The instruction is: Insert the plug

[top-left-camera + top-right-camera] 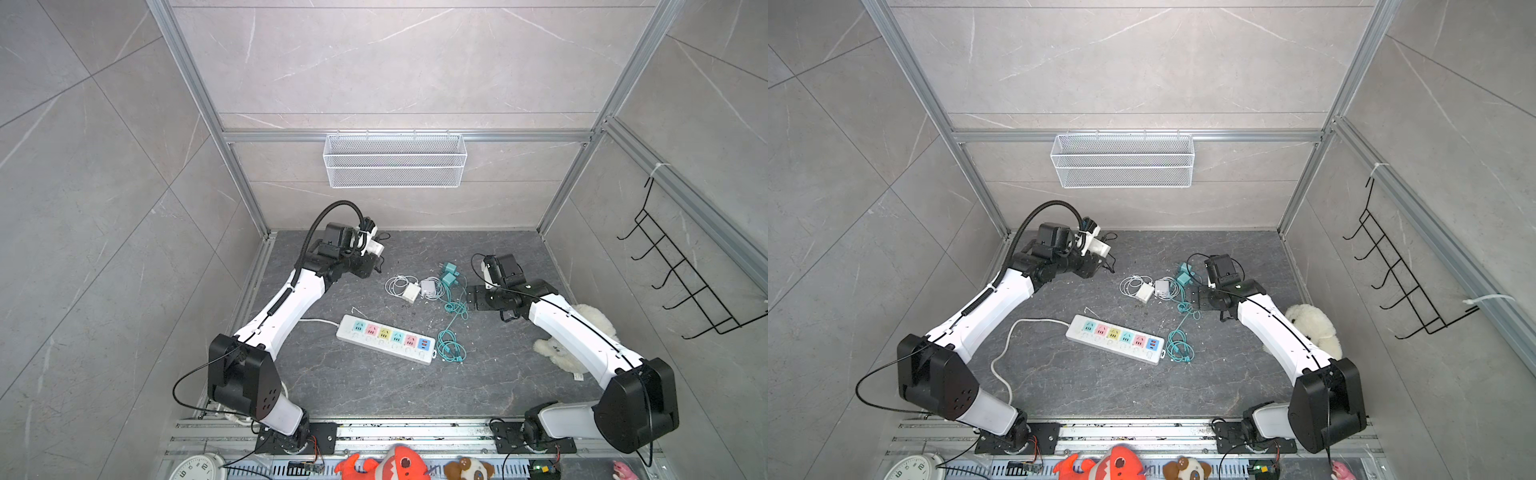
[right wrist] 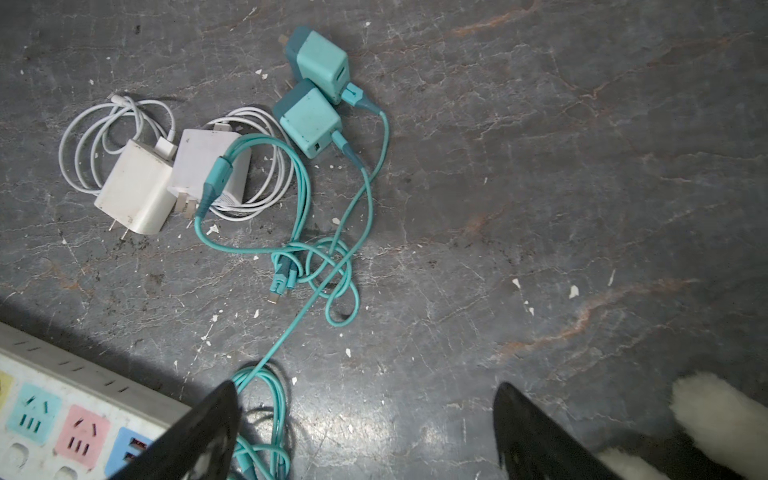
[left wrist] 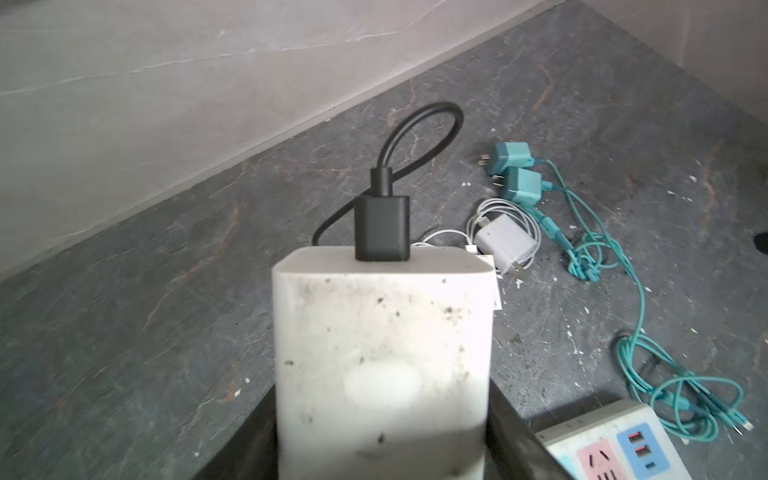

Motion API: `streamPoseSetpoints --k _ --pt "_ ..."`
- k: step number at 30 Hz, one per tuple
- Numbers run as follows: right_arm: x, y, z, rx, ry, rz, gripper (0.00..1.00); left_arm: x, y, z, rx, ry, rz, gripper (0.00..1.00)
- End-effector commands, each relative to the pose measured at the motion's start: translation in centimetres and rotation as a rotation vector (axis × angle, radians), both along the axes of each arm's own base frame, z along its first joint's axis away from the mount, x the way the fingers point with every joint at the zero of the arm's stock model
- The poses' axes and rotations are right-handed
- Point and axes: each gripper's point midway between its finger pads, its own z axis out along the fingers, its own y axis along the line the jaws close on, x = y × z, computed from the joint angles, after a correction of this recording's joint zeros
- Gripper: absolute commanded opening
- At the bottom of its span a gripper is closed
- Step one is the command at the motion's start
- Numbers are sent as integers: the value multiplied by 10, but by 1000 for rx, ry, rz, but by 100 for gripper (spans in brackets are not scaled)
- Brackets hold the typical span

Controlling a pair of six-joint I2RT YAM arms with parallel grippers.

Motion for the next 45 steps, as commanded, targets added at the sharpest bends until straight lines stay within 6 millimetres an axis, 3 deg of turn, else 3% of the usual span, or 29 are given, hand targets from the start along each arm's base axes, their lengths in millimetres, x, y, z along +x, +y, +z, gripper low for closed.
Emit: streamPoseSetpoints --k 1,8,12,17,23,28,33,39,42,45 --pt "-8 -7 5 3 0 -4 95 -14 -36 27 -107 -199 -214 44" --pt "-21 -35 -17 80 47 -133 94 -57 -83 -7 -132 -218 -383 44" --pt "-16 -59 -24 199 32 -251 91 -72 -105 -18 -130 -235 -435 44" --pt "27 -74 -23 391 4 -310 86 -82 -139 -8 -228 -358 -525 43" --pt "86 -75 7 509 -74 -297 83 -92 -185 0 -302 -489 -643 43" --pt "126 -52 42 626 -175 -199 81 -94 -203 -9 -376 -574 -683 43" --pt "134 -8 74 722 -203 -33 80 -91 -205 -20 -423 -652 -655 43" --pt "97 70 108 834 -158 261 76 -93 -206 -30 -408 -665 -656 43" --pt "72 93 118 843 -144 350 75 -92 -202 -33 -386 -669 -644 43" --pt "49 100 125 870 -120 391 72 -95 -198 -32 -388 -675 -638 43"
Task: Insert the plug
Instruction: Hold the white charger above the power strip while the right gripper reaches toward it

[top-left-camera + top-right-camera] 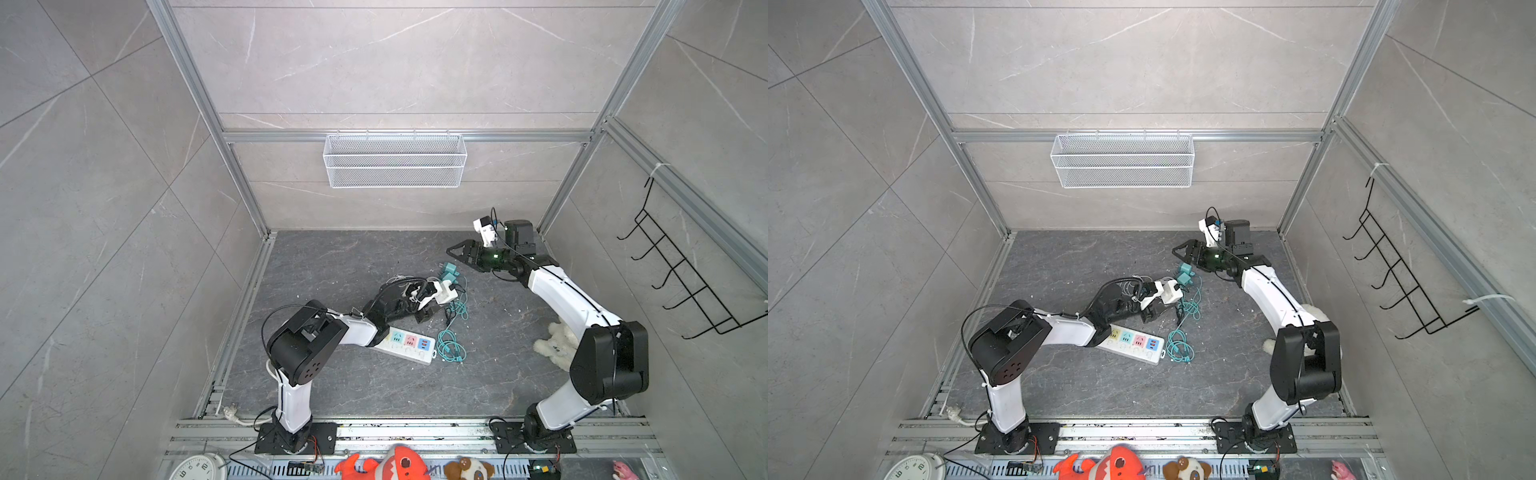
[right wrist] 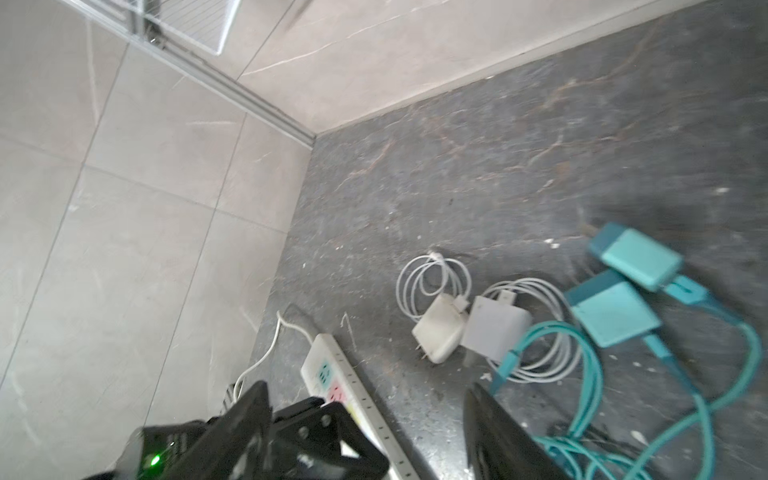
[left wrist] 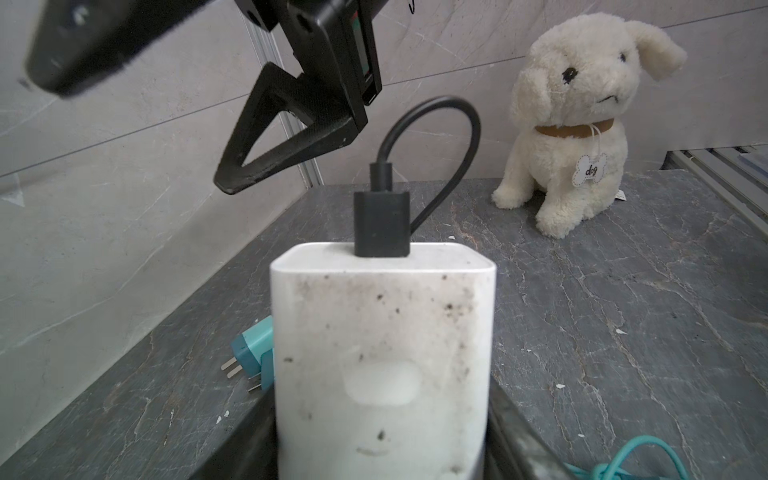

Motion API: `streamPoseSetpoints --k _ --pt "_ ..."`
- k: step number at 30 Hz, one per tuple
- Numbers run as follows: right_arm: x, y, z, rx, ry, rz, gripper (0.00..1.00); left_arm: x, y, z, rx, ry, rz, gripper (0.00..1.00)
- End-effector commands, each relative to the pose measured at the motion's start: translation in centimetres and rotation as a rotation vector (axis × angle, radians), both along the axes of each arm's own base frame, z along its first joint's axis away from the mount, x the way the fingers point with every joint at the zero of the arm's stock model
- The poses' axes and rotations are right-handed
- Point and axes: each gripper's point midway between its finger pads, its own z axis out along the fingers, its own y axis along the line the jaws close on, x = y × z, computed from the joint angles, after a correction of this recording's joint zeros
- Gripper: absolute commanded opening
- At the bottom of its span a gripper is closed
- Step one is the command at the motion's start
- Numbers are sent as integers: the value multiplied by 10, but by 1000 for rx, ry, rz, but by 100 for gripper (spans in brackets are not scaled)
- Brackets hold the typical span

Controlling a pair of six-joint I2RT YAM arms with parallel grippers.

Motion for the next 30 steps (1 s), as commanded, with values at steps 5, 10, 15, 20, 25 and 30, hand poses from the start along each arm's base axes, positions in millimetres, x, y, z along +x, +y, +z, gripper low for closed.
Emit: streamPoseSetpoints --k 5,10,15,20,25,30 --pt "-74 3 25 1 24 129 68 -14 5 39 -89 -120 -4 41" --pt "-117 -3 11 -73 86 153 65 -34 -3 33 -55 -123 -31 42" --pt "-154 -17 -1 -181 94 106 65 -47 -5 33 -45 -115 -28 42" --pt "-188 -33 -15 -265 118 68 67 -56 -7 29 -23 -120 -25 42" --pt "-201 -42 -25 -323 142 47 68 -60 -9 32 -11 -120 -27 42" --pt "-202 -44 -34 -371 164 27 68 -63 -10 38 -24 -97 -33 43"
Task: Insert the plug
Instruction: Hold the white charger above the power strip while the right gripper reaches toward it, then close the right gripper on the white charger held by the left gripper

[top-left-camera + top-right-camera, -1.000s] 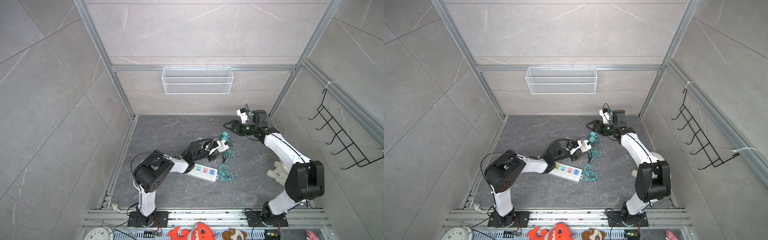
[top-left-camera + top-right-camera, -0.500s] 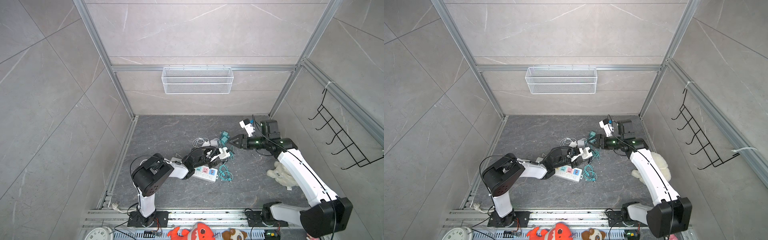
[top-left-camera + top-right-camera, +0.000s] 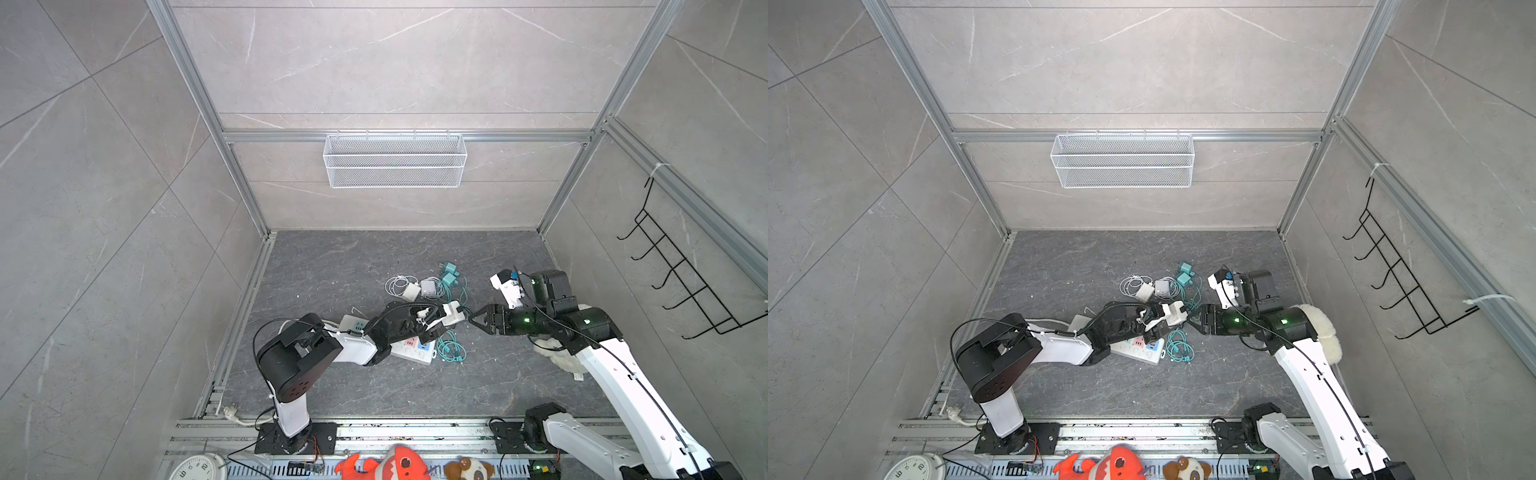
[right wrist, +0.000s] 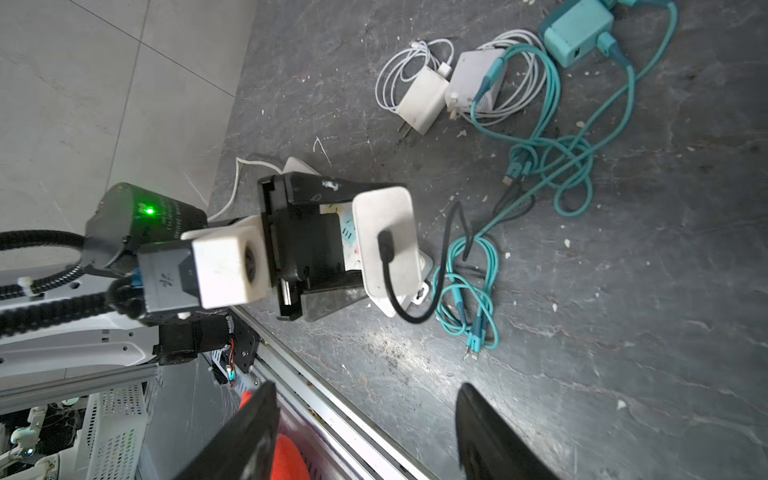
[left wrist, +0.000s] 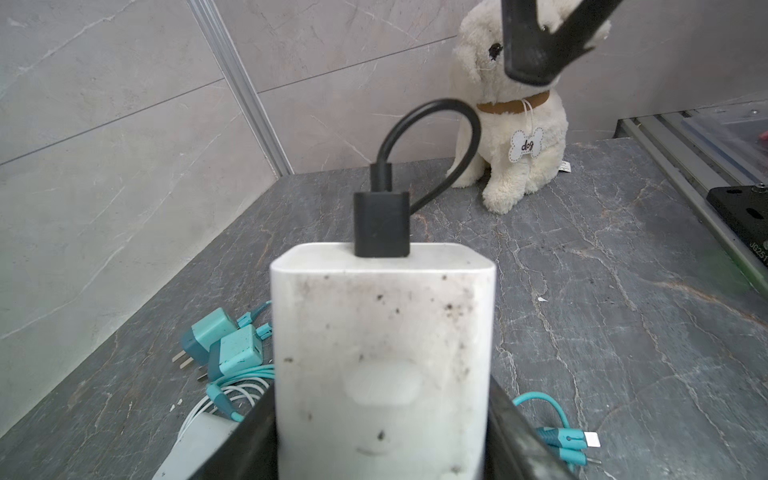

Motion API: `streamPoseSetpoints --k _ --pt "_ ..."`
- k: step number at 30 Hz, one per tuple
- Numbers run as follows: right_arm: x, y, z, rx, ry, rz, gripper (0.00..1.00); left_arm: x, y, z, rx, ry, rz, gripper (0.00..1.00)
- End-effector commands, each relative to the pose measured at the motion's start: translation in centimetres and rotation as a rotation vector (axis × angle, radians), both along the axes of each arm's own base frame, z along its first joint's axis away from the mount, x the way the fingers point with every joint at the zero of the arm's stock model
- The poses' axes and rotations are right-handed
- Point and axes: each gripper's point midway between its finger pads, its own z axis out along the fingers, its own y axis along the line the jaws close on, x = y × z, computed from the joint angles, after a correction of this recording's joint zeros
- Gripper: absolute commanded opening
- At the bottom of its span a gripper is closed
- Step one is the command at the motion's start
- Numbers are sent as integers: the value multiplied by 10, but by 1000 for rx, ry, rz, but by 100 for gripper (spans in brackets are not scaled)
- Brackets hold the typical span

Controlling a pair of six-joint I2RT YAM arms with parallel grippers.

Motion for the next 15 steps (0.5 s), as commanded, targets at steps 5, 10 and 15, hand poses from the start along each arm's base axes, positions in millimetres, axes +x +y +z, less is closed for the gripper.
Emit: streamPoseSetpoints --k 5,10,15 --pt "-1 6 -18 -43 31 24 69 -9 -4 45 -77 -69 -15 43" --pt "11 13 -24 -83 41 42 69 -11 -4 47 -75 -76 -16 43" --pt "21 23 -27 -128 38 73 69 -11 -4 45 -60 -82 -11 43"
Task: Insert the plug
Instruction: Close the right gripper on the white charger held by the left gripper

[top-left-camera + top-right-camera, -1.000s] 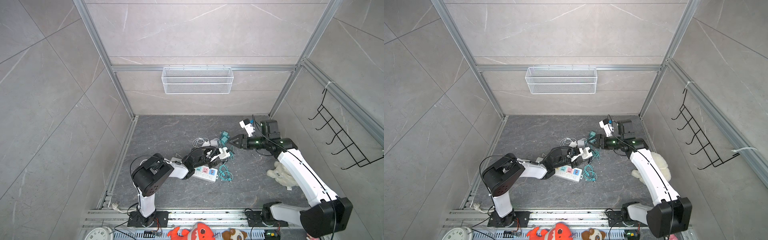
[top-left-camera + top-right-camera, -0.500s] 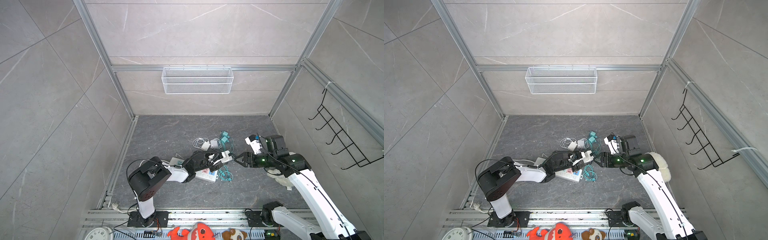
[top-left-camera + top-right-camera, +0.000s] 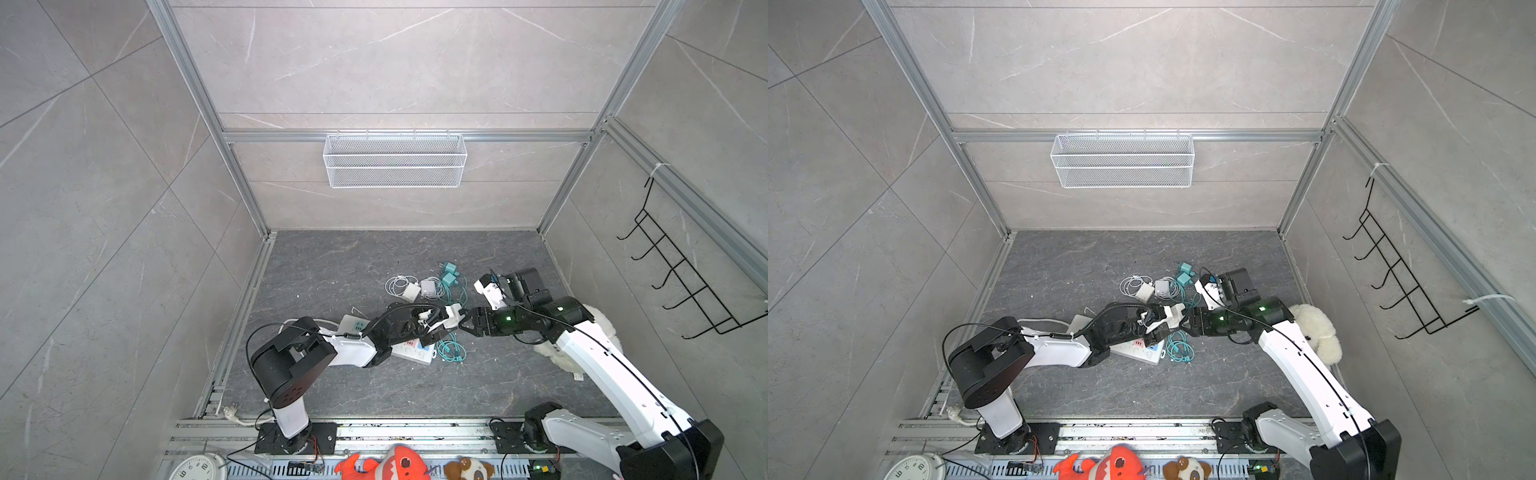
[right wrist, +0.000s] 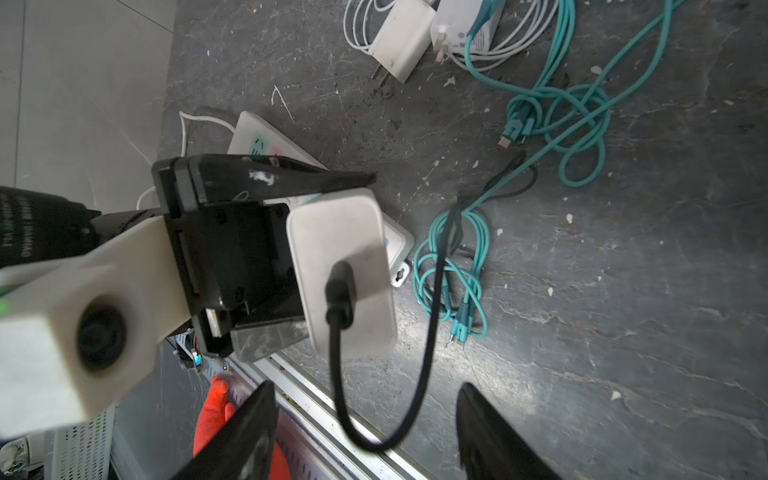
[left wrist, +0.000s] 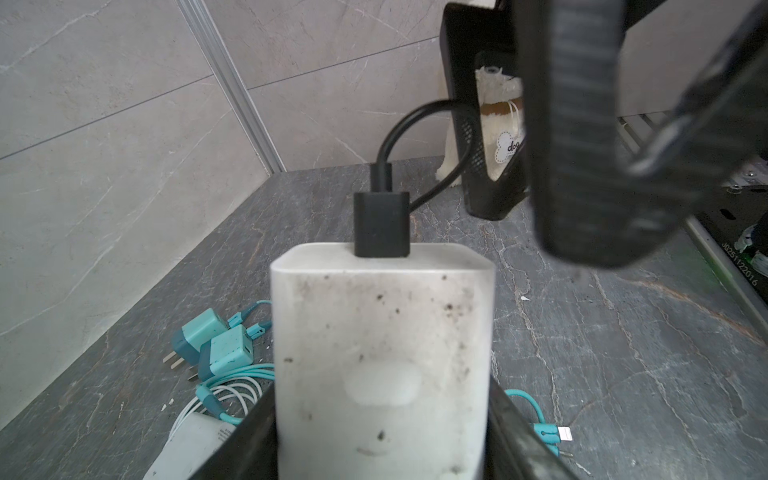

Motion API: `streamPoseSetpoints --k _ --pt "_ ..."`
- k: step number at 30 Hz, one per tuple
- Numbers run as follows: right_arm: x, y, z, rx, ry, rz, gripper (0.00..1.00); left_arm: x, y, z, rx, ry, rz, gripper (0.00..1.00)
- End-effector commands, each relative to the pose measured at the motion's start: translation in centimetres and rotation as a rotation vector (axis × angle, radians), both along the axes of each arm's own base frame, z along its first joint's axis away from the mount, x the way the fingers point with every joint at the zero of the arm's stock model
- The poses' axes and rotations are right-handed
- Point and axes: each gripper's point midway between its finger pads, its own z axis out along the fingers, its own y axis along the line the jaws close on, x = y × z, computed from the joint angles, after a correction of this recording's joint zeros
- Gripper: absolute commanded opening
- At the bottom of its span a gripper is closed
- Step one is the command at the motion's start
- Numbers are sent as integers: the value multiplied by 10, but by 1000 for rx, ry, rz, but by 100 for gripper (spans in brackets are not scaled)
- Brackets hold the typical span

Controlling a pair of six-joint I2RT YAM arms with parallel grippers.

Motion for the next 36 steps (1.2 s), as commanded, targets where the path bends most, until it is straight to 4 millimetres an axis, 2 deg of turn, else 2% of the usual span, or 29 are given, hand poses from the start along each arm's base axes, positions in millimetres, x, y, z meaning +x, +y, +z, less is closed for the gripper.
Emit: streamPoseSetpoints --k 1,11,16,26,28,30,33,36 --pt "13 8 11 -21 -69 25 68 1 -2 44 -84 -98 6 43" --pt "32 29 1 -60 -76 58 65 0 -1 46 -87 -89 4 43" --pt "41 34 2 -59 -93 61 58 0 2 47 -91 -92 10 43" --pt "36 38 -10 -42 -69 82 45 3 0 51 -89 -97 19 43" --pt "35 38 -11 -43 -71 88 39 5 0 54 -95 -94 33 47" --pt "34 38 -10 -48 -76 96 33 10 1 56 -100 -92 59 57" --pt "35 35 -8 -64 -86 98 23 16 3 59 -78 -52 98 63" --pt "41 28 -4 -110 -102 83 18 17 2 62 -29 -20 103 74"
